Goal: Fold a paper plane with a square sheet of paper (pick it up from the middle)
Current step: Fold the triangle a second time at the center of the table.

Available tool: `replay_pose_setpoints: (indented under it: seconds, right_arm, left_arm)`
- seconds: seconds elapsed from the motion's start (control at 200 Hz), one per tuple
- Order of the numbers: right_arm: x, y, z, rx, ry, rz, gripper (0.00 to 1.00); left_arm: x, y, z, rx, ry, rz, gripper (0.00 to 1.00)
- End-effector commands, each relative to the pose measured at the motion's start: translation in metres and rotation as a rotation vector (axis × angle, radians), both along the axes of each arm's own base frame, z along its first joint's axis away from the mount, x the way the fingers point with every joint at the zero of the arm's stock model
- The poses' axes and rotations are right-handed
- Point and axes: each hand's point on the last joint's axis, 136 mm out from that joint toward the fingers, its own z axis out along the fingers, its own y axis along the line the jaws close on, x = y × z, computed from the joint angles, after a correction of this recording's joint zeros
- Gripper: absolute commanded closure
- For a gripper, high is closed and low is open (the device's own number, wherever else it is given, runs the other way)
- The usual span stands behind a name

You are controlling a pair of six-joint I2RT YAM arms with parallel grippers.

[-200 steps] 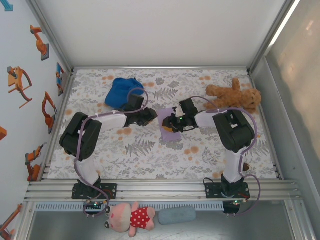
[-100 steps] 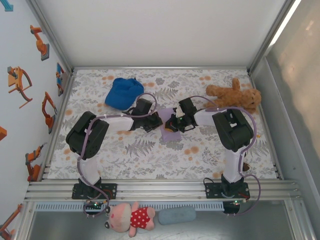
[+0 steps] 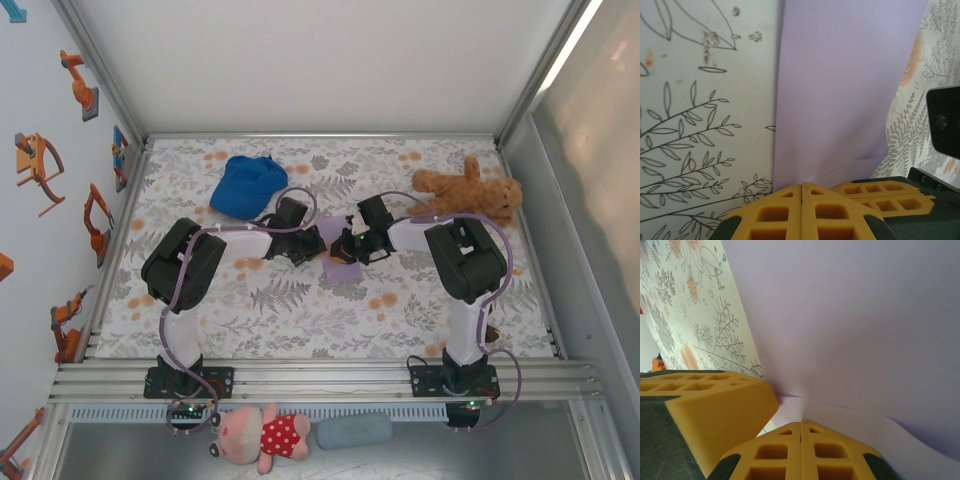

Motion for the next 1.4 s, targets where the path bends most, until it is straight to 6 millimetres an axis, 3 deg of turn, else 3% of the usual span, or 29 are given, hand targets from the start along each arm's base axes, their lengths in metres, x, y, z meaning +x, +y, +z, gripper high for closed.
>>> replay_pose_setpoints:
  seconds: [0.0,0.12,0.326,0.411,1.027,1.397]
  right_arm:
    - [-0.018,-0.019,-0.031,-0.123,0.091,-0.021,1.0]
    - [-0.014,-0.013,-0.018,-0.078,0.056,-0.014,1.0]
    - [0.003,-0.003,0.028,0.017,-0.081,0.003,1.0]
    - [0.005,-0.006,0.034,0.015,-0.112,0.003,1.0]
    - [0.004,-0.042,-0.025,-0.144,-0.031,-0.069,1.0]
    - [-0.011,-0.055,-0.046,-0.216,0.026,-0.081,1.0]
  left_arm:
    - [-0.006,0.001,-0.011,0.029,0.025,-0.022,0.99]
    - [-0.008,0.007,-0.02,0.058,0.036,-0.018,0.99]
    - [-0.012,0.014,-0.032,0.102,0.052,-0.021,1.0]
    - [-0.012,0.015,-0.034,0.104,0.055,-0.023,1.0]
    - [-0.009,0.011,-0.03,0.086,0.054,-0.034,1.0]
    - [0.006,-0.002,0.028,0.004,-0.075,-0.031,0.96]
